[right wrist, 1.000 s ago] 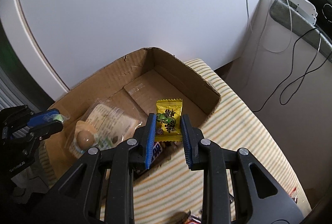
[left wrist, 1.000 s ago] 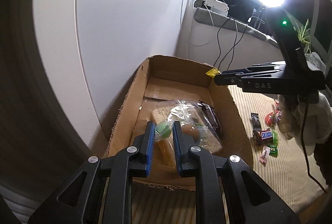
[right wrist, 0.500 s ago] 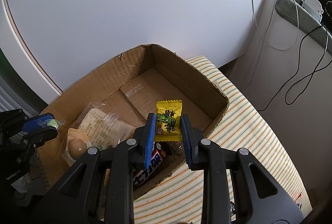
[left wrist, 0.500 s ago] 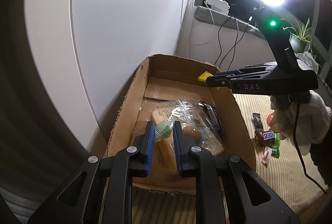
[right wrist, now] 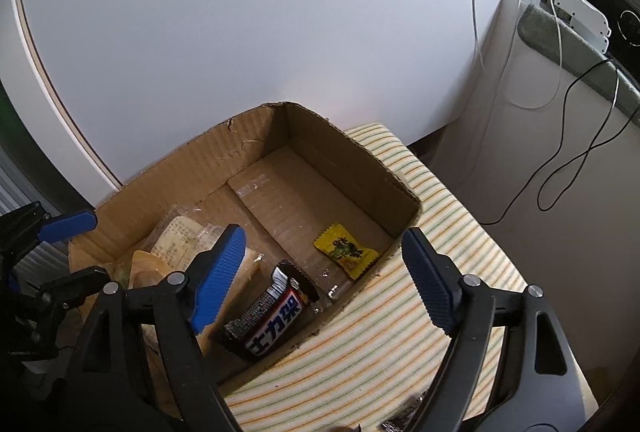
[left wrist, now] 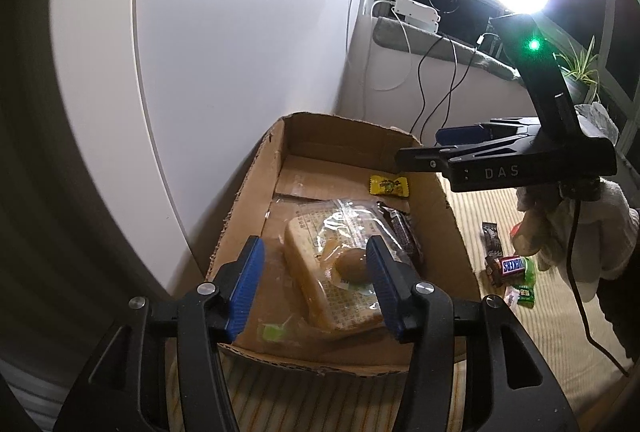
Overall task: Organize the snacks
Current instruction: 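Carry the yellow packet with the right tool into the box while the left tool drops the green candy there, then move both tools back to the loose candies on the bed, then grasp the pink candy with the left tool while the right tool grasps the green candy, then carry both candies into the box and open both tools, then move both tools back to the candies on the bed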
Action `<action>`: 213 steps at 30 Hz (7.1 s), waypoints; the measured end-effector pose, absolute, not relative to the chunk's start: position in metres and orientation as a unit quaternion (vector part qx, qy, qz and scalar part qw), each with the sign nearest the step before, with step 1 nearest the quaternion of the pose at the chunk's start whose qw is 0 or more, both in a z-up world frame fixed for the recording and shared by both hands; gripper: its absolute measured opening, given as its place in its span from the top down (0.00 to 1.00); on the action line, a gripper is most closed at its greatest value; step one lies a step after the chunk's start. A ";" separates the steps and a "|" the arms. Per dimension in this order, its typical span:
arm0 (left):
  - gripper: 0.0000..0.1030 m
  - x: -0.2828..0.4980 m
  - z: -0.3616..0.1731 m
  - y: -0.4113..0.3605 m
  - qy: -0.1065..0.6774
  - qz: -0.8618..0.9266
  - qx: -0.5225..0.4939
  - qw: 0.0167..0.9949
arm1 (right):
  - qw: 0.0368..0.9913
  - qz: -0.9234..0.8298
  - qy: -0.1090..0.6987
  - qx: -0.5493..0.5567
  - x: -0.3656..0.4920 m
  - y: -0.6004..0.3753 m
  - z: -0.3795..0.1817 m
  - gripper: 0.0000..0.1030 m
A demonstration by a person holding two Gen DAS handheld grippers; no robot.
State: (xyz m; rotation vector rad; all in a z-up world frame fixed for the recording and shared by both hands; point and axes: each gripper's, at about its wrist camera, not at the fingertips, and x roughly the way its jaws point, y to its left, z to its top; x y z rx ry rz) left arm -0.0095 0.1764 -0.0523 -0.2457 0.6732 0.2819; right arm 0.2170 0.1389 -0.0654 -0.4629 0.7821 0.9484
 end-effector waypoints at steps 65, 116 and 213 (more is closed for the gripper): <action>0.69 0.052 -0.098 0.003 0.431 -0.060 -0.053 0.899 | 0.720 0.468 0.430 -0.280 0.153 -0.038 -0.136 0.66; 0.82 0.059 -0.120 0.003 0.443 -0.051 -0.018 0.895 | 0.732 0.442 0.431 -0.289 0.153 -0.044 -0.135 0.75; 0.45 0.004 -0.041 0.134 0.323 0.071 -0.078 0.940 | 0.787 0.440 0.377 -0.214 0.210 0.092 -0.053 0.31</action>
